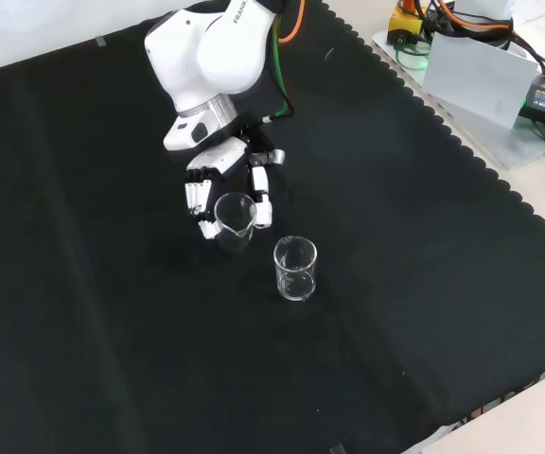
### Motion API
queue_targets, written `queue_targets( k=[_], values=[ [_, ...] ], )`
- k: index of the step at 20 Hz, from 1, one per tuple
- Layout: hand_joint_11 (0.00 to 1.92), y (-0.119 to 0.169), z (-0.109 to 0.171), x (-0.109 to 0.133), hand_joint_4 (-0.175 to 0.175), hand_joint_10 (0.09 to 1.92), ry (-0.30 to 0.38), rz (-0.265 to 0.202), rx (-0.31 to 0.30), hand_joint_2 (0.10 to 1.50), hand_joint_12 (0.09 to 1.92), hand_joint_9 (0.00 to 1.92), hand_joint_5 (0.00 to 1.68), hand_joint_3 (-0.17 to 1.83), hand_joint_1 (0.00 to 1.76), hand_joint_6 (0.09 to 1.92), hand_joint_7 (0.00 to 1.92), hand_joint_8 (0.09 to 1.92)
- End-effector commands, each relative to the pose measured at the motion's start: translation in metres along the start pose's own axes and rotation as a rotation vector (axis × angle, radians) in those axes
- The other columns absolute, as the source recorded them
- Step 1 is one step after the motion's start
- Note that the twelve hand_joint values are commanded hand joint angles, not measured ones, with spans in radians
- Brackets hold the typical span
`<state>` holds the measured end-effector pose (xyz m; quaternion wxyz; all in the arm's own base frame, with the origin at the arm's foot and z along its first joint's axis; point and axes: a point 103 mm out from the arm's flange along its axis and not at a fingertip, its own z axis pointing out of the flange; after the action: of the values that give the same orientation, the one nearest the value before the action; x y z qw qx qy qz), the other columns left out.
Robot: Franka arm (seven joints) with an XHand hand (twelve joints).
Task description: Place the beaker back on the table.
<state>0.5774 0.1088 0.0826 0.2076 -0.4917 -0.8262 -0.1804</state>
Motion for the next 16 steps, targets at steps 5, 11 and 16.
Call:
queue_targets(
  k=[5,11,16],
  values=[
    [1.09,0.002,0.007,-0.01,-0.175,0.97,0.031,0.008,-0.008,1.13,0.88,1.39,1.08,-0.17,1.28,0.88,1.13,0.86],
    [1.11,0.001,0.014,-0.014,-0.175,0.93,0.059,0.019,-0.014,1.12,0.87,1.4,1.1,-0.17,1.29,0.84,1.16,0.82],
    [1.11,-0.001,0.019,-0.018,-0.175,0.91,0.079,0.028,-0.017,1.12,0.86,1.41,1.11,-0.17,1.29,0.83,1.17,0.8]
  ],
)
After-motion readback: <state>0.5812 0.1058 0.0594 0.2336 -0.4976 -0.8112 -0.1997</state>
